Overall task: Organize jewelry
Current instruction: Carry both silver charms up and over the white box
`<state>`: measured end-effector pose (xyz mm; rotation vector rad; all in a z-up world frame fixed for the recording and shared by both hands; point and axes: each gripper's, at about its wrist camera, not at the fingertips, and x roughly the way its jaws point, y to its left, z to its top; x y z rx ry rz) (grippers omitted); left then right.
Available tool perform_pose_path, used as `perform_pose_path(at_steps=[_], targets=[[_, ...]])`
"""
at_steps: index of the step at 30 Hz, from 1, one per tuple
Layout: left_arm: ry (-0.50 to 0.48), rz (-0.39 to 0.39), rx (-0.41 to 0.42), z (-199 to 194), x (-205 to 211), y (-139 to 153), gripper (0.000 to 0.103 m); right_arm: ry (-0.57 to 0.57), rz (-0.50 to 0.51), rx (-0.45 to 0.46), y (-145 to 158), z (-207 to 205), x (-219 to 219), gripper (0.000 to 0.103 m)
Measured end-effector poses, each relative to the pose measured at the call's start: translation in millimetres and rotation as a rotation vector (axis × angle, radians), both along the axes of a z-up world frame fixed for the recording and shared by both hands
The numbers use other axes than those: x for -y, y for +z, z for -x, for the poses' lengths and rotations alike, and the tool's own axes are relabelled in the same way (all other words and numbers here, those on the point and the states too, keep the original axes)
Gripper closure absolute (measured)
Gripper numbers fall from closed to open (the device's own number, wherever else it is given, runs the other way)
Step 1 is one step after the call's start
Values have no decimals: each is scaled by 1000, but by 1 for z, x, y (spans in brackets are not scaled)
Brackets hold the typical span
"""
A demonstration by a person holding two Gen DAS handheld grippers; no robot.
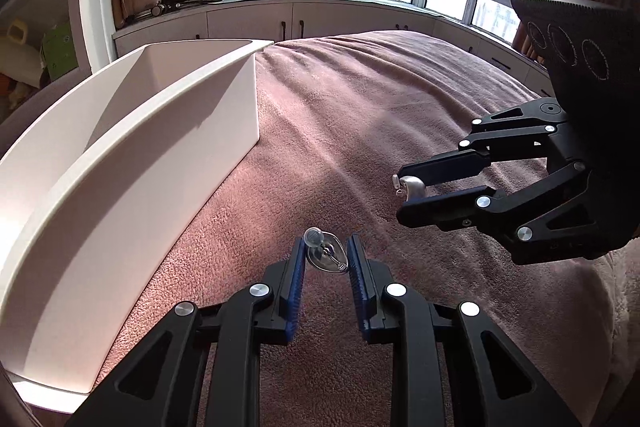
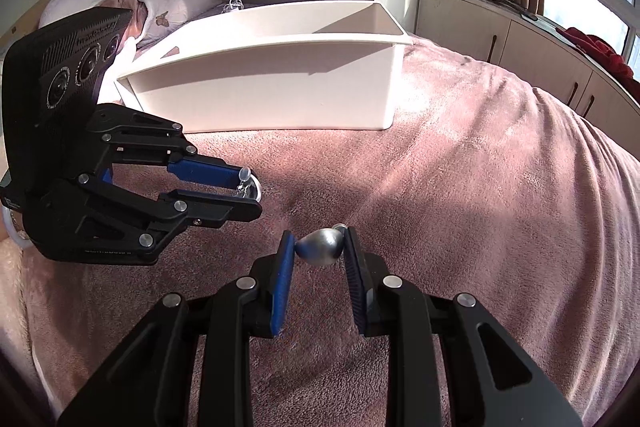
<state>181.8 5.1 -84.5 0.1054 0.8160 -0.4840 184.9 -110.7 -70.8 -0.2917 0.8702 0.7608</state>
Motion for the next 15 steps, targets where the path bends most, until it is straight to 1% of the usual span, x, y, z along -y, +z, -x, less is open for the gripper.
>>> perform_pose_path(at_steps=[6, 11, 15], targets=[[23, 4, 55, 19, -24, 35, 77, 16, -18, 43, 28, 6, -11, 77], [38, -18, 101, 30, -44, 66, 77, 8, -59, 74, 57, -1, -20, 77], [68, -33, 130, 35, -60, 90, 77, 8, -78, 105, 85, -11, -28, 77]])
